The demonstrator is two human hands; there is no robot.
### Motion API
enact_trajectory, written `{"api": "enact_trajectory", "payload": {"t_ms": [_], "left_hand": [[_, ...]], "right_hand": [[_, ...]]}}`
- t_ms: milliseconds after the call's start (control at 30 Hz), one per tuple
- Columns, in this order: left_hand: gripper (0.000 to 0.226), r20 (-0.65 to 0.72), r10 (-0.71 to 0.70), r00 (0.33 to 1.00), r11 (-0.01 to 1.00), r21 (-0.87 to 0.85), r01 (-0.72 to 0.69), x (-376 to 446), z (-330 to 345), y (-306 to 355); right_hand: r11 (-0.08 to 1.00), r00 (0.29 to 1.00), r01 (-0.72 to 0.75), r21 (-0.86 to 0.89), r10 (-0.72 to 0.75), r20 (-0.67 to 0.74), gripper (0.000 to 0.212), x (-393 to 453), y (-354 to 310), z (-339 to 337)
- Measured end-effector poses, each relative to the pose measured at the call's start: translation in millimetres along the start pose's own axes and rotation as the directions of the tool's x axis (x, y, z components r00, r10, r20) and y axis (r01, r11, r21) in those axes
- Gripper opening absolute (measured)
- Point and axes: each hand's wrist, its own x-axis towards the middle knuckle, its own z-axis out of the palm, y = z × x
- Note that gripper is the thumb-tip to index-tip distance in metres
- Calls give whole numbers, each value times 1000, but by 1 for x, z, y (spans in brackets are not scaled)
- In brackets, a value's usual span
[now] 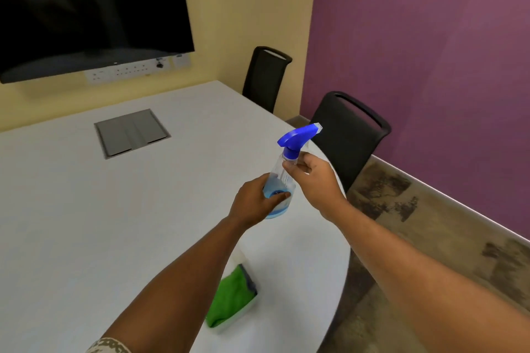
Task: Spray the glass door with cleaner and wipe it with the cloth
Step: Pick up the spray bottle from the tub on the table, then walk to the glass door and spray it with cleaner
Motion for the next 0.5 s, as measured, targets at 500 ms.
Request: {"api": "enact_trajectory", "payload": {"t_ms": [500], "left_hand": [[64,65,182,981,983,20,-184,73,210,178]], "right_hand": [[998,953,67,-8,-66,-296,74,8,51,-274]]}}
